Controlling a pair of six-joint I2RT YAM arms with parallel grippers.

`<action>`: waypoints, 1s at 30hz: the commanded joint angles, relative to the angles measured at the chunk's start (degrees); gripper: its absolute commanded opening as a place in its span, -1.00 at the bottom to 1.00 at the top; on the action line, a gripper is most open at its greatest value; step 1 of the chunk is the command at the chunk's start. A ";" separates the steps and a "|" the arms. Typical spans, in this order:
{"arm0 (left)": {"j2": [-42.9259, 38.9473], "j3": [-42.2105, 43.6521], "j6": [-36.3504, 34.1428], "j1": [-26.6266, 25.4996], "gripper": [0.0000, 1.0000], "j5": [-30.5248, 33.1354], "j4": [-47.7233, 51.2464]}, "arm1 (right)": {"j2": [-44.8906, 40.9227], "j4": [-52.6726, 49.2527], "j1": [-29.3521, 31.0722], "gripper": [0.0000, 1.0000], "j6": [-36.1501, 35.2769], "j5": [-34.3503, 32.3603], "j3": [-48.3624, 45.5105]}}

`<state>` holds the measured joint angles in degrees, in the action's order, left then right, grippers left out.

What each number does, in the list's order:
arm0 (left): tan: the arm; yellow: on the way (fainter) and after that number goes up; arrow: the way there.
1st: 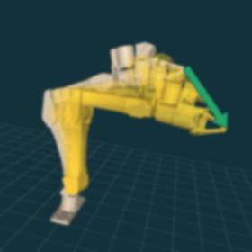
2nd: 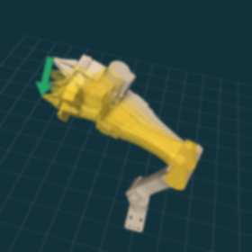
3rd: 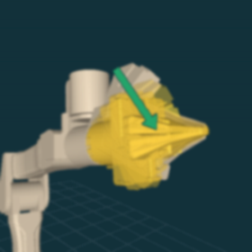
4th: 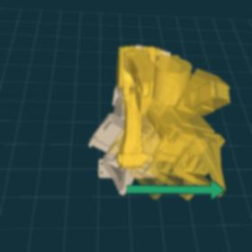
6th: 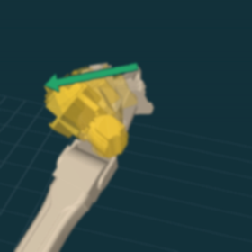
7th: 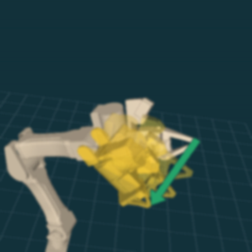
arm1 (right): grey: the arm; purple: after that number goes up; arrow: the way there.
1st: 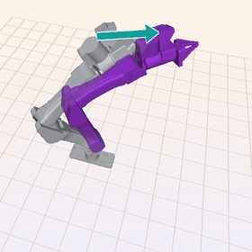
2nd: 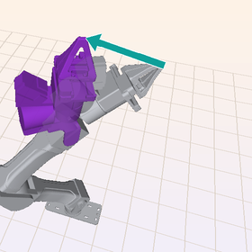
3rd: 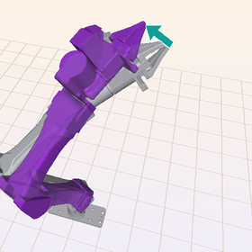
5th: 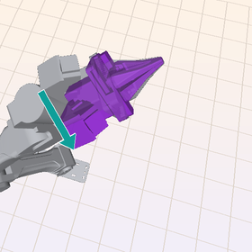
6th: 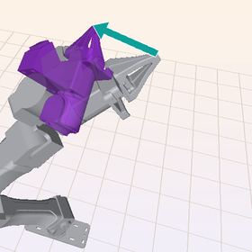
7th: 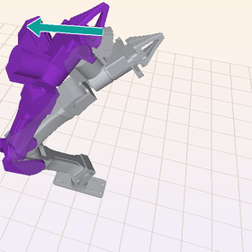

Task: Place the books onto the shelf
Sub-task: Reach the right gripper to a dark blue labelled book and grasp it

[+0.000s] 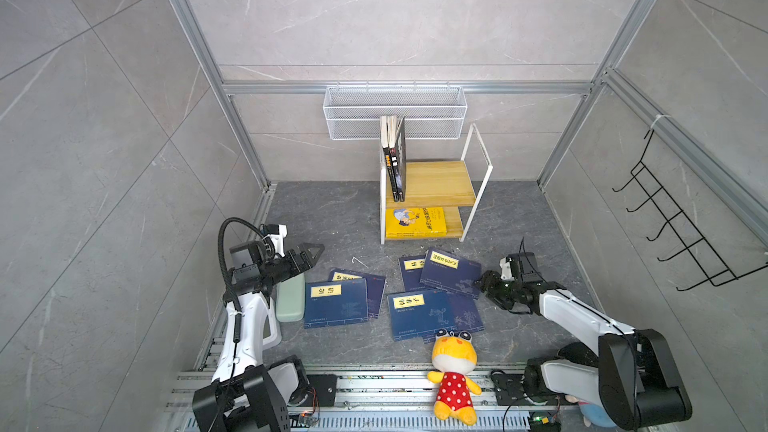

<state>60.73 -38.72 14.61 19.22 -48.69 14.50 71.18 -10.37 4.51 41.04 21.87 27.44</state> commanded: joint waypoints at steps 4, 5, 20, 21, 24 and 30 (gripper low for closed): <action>-0.41 -0.08 0.81 0.12 0.99 -2.44 -1.85 | 4.01 9.15 -5.43 0.19 1.86 10.58 -3.12; -0.61 0.12 0.70 0.11 1.00 -2.42 -1.99 | 5.40 10.21 -6.09 0.18 1.93 11.70 -3.48; -0.46 -0.07 0.84 0.64 1.00 -2.33 -2.04 | 17.42 21.12 -8.81 0.02 2.72 19.53 -6.45; -0.61 0.05 0.81 0.64 0.99 -2.40 -2.19 | 18.16 21.91 -8.80 -0.03 3.18 19.97 -6.57; -0.61 -0.68 1.05 0.64 0.99 -2.82 -1.07 | 18.08 22.81 -8.84 -0.19 4.06 20.78 -6.63; -1.34 -0.02 1.07 0.64 0.99 -2.90 -2.08 | 18.72 24.90 -8.82 -0.79 4.49 22.20 -6.42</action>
<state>60.62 -38.72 14.76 19.55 -49.76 13.91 88.42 16.01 -4.32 44.64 44.47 22.48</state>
